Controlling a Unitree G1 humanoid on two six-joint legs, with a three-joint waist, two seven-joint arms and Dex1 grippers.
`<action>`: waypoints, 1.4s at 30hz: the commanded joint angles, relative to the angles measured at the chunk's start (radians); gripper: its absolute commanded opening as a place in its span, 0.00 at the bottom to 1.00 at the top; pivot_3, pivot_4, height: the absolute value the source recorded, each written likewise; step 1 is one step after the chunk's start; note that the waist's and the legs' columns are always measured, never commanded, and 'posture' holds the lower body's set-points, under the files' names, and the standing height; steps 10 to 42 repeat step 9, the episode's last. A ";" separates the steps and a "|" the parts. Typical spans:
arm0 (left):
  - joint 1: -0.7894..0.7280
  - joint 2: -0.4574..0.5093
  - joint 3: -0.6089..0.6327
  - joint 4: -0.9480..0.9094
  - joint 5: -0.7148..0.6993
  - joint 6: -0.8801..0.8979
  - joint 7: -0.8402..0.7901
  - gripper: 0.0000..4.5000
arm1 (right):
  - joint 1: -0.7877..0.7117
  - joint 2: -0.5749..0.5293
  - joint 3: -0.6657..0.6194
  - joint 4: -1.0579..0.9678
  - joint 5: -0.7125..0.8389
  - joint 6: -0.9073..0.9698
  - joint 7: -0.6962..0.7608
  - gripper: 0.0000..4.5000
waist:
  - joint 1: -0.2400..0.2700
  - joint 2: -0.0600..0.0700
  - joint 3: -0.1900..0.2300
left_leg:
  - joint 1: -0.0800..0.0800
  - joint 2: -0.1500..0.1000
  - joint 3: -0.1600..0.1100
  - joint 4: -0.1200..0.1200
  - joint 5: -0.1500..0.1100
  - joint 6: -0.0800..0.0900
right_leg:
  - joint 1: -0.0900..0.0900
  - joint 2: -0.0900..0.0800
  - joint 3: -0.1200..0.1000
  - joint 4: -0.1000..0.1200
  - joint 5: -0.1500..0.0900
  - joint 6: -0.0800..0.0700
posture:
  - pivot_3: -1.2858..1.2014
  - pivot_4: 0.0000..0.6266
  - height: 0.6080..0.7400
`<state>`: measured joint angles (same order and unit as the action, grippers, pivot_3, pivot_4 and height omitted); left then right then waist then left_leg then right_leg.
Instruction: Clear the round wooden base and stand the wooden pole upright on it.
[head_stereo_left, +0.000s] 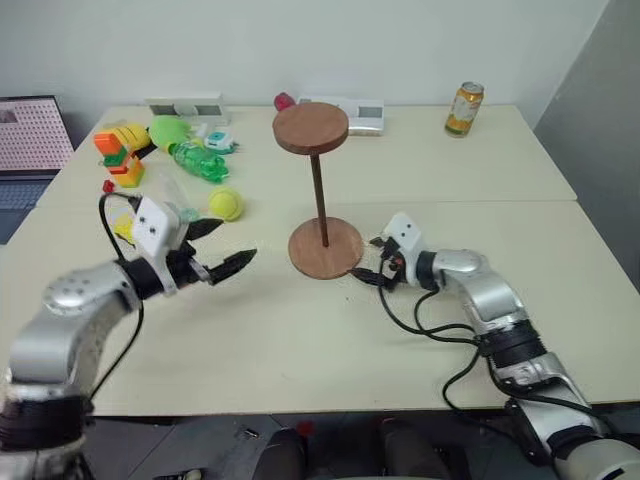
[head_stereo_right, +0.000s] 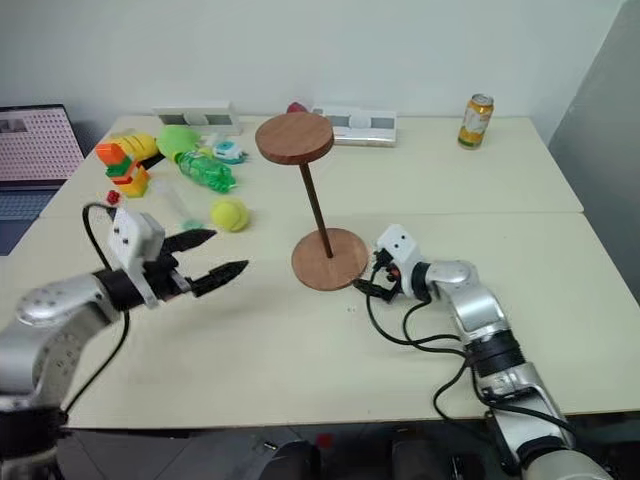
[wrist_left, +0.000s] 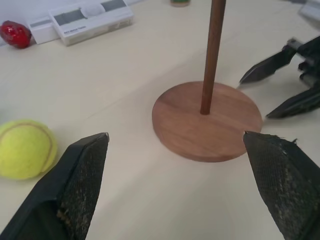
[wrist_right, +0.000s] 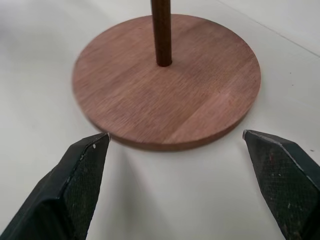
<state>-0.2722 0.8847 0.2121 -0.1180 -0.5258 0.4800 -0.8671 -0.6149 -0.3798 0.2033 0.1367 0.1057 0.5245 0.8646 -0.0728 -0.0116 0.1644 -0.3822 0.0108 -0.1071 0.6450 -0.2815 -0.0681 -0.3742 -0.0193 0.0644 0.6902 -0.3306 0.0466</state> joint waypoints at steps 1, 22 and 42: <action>-0.071 0.081 -0.037 0.106 0.035 -0.014 -0.138 1.00 | 0.014 -0.084 -0.053 -0.158 0.082 0.076 0.078 1.00 | -0.004 0.000 0.000 | 0.000 0.000 0.000 0.000 0.000 0.000 | 0.000 0.000 0.000 -0.001 0.000 0.000 | 0.52 0.24 1.00; -0.180 0.134 -0.117 0.276 0.119 -0.080 -0.300 1.00 | 0.089 -0.273 -0.145 -0.361 0.212 0.192 0.149 1.00 | -0.008 0.000 0.005 | -0.004 0.000 0.000 0.000 0.000 0.000 | -0.002 0.000 -0.001 -0.003 0.000 0.000 | 0.52 0.24 1.00; -0.180 0.134 -0.117 0.276 0.119 -0.080 -0.300 1.00 | 0.089 -0.273 -0.145 -0.361 0.212 0.192 0.149 1.00 | -0.008 0.000 0.005 | -0.004 0.000 0.000 0.000 0.000 0.000 | -0.002 0.000 -0.001 -0.003 0.000 0.000 | 0.52 0.24 1.00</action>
